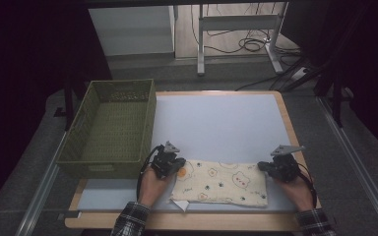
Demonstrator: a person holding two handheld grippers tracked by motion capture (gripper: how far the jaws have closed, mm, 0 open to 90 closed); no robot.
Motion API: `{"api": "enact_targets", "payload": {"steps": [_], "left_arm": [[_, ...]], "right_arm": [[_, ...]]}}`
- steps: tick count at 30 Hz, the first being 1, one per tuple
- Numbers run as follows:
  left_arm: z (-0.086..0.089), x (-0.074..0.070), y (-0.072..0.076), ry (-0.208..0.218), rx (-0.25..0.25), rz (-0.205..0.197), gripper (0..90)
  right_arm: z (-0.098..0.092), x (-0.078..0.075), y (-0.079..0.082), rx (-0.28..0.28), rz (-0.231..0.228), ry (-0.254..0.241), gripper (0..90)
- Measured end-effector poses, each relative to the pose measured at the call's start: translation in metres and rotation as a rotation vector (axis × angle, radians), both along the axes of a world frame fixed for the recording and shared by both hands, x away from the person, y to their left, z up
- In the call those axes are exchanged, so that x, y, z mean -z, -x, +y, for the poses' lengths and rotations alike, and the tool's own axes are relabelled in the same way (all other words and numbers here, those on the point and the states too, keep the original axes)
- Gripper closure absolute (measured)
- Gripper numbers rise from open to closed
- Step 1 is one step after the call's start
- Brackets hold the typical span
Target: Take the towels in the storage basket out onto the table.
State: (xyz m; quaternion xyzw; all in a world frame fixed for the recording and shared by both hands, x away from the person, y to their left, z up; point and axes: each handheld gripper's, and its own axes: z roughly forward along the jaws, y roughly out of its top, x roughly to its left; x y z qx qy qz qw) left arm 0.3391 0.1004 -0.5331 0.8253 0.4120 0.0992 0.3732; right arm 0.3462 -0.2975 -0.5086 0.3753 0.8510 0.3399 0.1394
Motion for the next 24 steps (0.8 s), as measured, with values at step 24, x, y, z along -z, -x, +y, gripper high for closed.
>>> {"api": "enact_targets", "payload": {"steps": [24], "left_arm": [[-0.013, -0.005, -0.001, -0.132, 0.023, -0.059, 54.0]], "right_arm": [[-0.019, -0.014, -0.047, 0.087, 0.011, -0.033, 69.5]]}}
